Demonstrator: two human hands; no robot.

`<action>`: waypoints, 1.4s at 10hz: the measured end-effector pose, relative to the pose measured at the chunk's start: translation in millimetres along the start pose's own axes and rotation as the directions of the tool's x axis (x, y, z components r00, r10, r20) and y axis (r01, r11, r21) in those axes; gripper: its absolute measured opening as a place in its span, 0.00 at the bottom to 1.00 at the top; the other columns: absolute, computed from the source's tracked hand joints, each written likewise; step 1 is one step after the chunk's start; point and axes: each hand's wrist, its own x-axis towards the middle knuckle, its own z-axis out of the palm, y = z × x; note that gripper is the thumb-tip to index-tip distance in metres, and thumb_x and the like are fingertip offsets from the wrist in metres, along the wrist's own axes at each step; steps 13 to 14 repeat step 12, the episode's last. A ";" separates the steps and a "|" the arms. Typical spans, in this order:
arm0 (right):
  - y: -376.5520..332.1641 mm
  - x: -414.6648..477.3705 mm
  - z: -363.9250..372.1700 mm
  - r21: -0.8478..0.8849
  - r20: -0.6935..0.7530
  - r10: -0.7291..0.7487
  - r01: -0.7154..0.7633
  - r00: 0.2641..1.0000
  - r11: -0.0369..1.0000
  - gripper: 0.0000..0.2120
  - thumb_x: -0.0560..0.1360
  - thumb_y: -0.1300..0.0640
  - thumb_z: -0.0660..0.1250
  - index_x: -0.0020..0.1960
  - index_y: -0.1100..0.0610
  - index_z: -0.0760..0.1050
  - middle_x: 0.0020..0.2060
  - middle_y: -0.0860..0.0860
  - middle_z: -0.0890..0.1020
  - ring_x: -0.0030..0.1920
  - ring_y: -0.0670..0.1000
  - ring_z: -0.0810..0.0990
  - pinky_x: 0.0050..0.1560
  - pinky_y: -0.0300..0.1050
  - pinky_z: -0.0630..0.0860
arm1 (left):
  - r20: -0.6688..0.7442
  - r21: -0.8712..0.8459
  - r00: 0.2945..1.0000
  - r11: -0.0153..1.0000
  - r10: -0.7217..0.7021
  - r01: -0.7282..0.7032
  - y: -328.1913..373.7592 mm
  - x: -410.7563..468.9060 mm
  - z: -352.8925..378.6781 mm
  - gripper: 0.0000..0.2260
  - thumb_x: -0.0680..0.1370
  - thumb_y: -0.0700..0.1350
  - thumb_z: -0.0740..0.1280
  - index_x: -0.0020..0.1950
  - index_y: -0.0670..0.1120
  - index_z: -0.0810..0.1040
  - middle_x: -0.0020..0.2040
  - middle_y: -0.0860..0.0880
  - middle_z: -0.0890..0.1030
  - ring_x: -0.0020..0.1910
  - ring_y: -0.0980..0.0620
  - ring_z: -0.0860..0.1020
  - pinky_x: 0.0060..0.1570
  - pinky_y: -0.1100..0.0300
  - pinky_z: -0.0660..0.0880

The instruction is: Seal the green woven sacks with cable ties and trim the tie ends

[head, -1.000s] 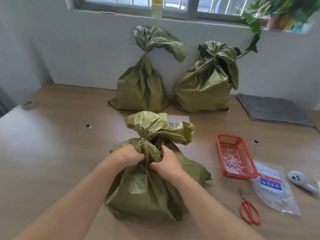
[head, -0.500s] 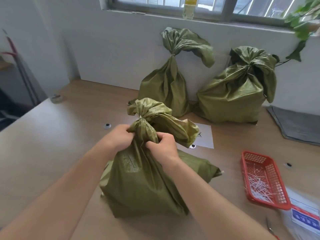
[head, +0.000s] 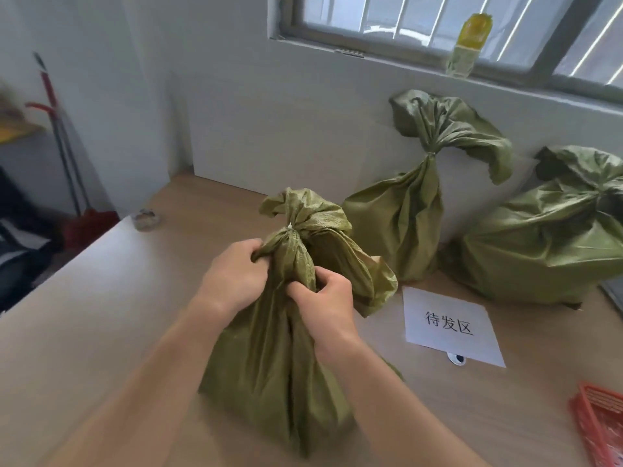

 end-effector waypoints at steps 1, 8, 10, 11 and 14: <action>-19.0 36.7 42.5 0.003 -0.038 -0.041 0.041 0.998 0.999 0.07 0.72 0.63 0.70 0.39 0.52 0.82 0.31 0.45 0.82 0.34 0.47 0.80 0.37 0.44 0.78 | -0.067 -0.051 0.998 0.999 0.008 -0.011 -10.9 48.5 -20.2 0.11 0.82 0.44 0.62 0.40 0.48 0.77 0.38 0.49 0.81 0.42 0.45 0.80 0.44 0.49 0.76; -32.9 359.0 15.1 0.048 -0.448 0.021 0.001 0.894 0.999 0.15 0.80 0.52 0.72 0.64 0.55 0.82 0.55 0.47 0.85 0.59 0.49 0.81 0.64 0.43 0.75 | 0.133 0.139 0.972 0.975 -0.193 0.175 5.4 388.2 80.4 0.28 0.82 0.66 0.52 0.83 0.61 0.57 0.85 0.45 0.49 0.83 0.36 0.45 0.79 0.35 0.45; 8.1 358.6 9.7 0.180 -0.359 0.055 0.012 0.932 0.984 0.26 0.75 0.45 0.72 0.71 0.48 0.77 0.60 0.41 0.83 0.63 0.46 0.81 0.70 0.50 0.76 | 0.283 -0.147 0.954 0.979 -0.094 0.141 -38.6 360.7 113.6 0.25 0.86 0.60 0.52 0.83 0.59 0.58 0.82 0.55 0.61 0.81 0.50 0.60 0.80 0.49 0.57; 8.2 346.4 7.5 0.314 -0.295 0.086 0.011 0.952 0.949 0.26 0.75 0.43 0.69 0.73 0.45 0.75 0.65 0.42 0.81 0.65 0.46 0.80 0.70 0.54 0.77 | 0.267 -0.180 0.963 0.980 -0.032 0.083 -24.7 349.6 112.0 0.29 0.82 0.65 0.52 0.83 0.59 0.58 0.82 0.56 0.61 0.82 0.52 0.59 0.81 0.51 0.53; 1.9 334.1 -2.2 0.374 -0.263 0.111 -0.005 0.958 0.927 0.27 0.78 0.42 0.64 0.75 0.48 0.73 0.70 0.43 0.78 0.69 0.48 0.77 0.73 0.55 0.74 | 0.258 -0.238 0.966 0.969 -0.006 0.070 -10.0 339.3 108.1 0.37 0.74 0.71 0.52 0.82 0.61 0.59 0.82 0.58 0.61 0.81 0.54 0.58 0.82 0.48 0.53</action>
